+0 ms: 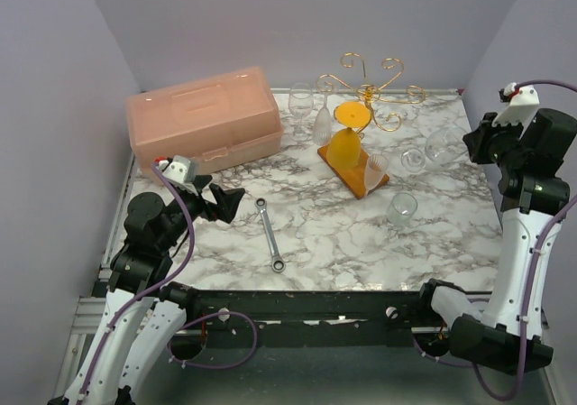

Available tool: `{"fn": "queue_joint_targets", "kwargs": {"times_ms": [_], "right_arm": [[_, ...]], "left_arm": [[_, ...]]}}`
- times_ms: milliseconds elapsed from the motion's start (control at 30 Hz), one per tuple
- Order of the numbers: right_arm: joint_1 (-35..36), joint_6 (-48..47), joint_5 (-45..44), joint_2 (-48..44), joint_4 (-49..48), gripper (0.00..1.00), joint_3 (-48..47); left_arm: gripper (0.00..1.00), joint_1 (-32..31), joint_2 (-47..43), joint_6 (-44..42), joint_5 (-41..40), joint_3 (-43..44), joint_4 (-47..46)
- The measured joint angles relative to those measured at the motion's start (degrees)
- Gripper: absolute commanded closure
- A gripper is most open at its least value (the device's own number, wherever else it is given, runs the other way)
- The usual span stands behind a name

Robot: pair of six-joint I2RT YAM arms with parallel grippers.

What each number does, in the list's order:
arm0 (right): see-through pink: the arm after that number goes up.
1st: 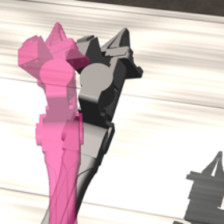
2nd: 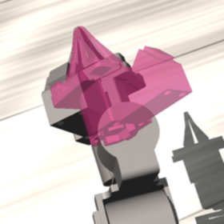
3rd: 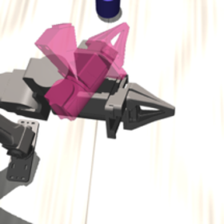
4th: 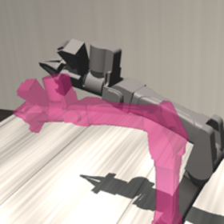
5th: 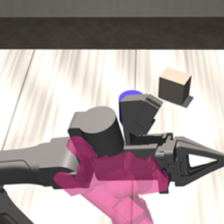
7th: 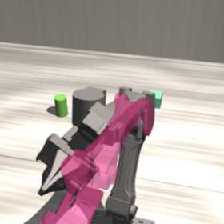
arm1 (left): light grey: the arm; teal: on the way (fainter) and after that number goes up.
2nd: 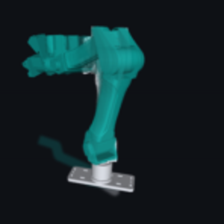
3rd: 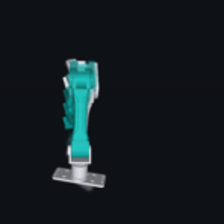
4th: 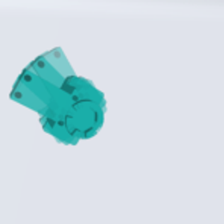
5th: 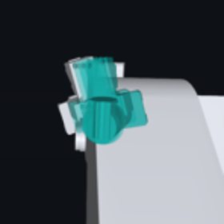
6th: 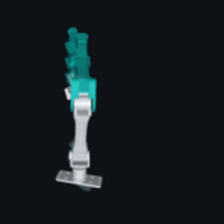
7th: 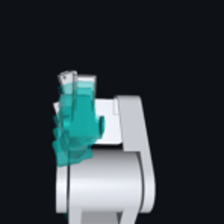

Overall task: Place the wine glass upside down on the wine glass rack
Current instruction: Turn the wine glass upside down at the wine rack.

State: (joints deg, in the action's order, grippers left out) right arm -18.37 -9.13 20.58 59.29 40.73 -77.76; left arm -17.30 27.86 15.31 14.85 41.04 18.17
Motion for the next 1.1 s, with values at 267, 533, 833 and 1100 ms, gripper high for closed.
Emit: {"fn": "queue_joint_targets", "kwargs": {"times_ms": [267,533,833,1100], "right_arm": [[-1.16,-0.13,5.05,-3.61,4.63,1.0,-1.03],[-1.49,-2.58,6.84,-6.25,9.33,1.0,-5.75],[-1.64,-6.58,10.88,-9.94,14.43,1.0,-5.38],[-1.64,-10.05,13.22,-12.13,17.77,1.0,-3.23]], "left_arm": [[0.01,0.11,0.09,0.22,0.48,-0.31,-0.13],[0.01,0.46,0.39,0.39,0.85,-0.33,-0.13],[0.02,0.48,0.37,0.44,0.87,-0.37,-0.26],[0.01,0.48,0.33,0.63,1.51,-1.03,-1.22]]}}
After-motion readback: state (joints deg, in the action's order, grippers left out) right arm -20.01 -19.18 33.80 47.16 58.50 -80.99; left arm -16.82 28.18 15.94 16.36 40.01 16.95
